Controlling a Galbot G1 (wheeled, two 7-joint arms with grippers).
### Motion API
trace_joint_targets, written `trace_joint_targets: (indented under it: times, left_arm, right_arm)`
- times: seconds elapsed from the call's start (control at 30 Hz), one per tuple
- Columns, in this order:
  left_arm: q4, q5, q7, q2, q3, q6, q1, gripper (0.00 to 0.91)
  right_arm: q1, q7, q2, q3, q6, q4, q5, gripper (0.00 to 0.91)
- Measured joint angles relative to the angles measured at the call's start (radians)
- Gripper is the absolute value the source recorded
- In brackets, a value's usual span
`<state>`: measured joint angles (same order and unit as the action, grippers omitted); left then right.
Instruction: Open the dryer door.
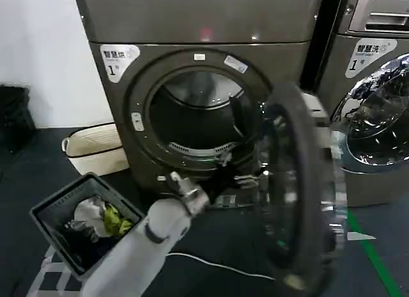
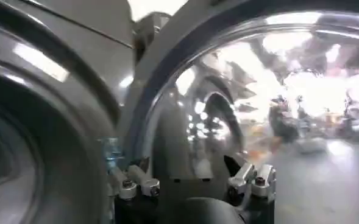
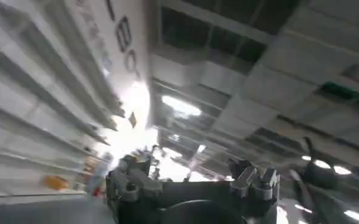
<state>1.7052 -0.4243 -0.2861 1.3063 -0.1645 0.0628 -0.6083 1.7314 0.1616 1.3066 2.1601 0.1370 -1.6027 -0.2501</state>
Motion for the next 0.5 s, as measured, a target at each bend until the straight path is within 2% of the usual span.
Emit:
trace_joint_targets:
  times: [0.13,0.5]
  left_arm:
    - [-0.036,0.000,0.003,0.037,-0.041,0.001,0.040,0.907]
    - [-0.168,-0.002,0.006,0.157,-0.124,-0.001,0.142,0.907]
  right_arm:
    - [0.007,0.015,-0.006,0.029,-0.009,0.026,-0.001,0.907]
    - [0.032,0.015,-0.030,0.090,0.013,0.086,0.002,0.907]
